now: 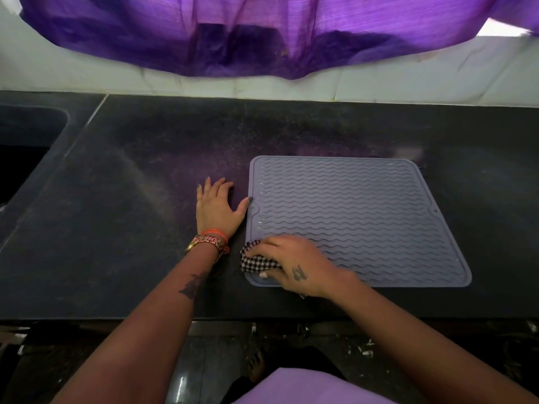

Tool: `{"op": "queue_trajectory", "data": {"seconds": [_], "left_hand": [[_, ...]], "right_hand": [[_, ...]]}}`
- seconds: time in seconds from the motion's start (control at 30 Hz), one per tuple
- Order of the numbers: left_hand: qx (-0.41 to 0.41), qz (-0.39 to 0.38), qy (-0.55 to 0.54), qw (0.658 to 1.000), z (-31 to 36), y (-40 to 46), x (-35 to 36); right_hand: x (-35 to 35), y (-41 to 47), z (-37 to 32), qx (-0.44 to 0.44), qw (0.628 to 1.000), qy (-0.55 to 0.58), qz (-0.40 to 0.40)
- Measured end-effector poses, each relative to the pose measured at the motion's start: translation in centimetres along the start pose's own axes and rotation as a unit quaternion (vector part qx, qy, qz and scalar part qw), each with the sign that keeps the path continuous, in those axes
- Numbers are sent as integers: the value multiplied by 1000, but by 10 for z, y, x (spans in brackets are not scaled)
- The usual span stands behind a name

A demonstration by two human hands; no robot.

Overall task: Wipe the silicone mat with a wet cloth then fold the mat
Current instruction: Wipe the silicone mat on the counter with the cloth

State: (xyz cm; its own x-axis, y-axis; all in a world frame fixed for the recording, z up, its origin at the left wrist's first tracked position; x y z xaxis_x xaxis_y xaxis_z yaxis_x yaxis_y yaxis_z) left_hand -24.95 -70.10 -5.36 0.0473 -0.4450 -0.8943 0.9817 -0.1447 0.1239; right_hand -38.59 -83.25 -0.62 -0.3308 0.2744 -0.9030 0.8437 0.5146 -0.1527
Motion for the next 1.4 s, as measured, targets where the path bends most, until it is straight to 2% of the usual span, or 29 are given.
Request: {"op": "queue_trajectory", "data": {"seconds": [0.07,0.17,0.23,0.3,0.37,0.57,0.67,0.73,0.83,0.9,1.2,1.3,1.4], "left_hand": [[-1,-2,4,1000,0,0,0],[-3,0,4,1000,0,-1,0],[-1,2,3,1000,0,-1,0],[2,2,6,1000,0,-1,0],[7,1,8,1000,1,-1,0],[5,-8,2,1000,1,-1,-1],[5,-6,2,1000,2,-2,-2],[4,-7,3,1000,2,-2,-1],[4,-6,3,1000,2,-2,0],[4,-4,3,1000,2,-2,-1],[3,-10,8,1000,2,-2,-1],[2,-12,13,1000,2,-2,-1],[2,-9,7,1000,2,-2,-1]], "right_hand": [[0,-5,0,-16,999,15,-28],[-9,-6,10,-11,992,93,-81],[-20,-3,18,14,993,114,-40],[-25,2,20,44,996,76,21],[-18,8,13,48,998,27,29],[-4,0,-1,-18,998,-46,-28],[-5,-5,-1,-38,996,-23,-80],[-13,-3,7,-17,994,31,-103],[-26,3,16,18,995,94,-21],[-23,8,13,25,995,97,-6],[-4,-2,0,-8,991,67,-114],[-5,-5,2,-14,983,112,-146],[-9,-12,17,3,959,226,-173]]}}
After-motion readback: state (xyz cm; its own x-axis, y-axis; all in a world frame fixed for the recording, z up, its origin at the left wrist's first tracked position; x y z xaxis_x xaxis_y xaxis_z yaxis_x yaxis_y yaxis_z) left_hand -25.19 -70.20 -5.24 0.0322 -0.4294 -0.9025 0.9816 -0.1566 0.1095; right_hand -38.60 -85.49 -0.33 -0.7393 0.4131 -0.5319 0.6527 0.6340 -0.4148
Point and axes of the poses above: each hand's wrist, its own y-axis towards the middle knuckle, its own x-axis out of the palm, z = x × y, the point moved 5 cm from there along y, towards the middle knuckle, and after that the axes turned 5 degrees about -z, right-handed, at the moved point
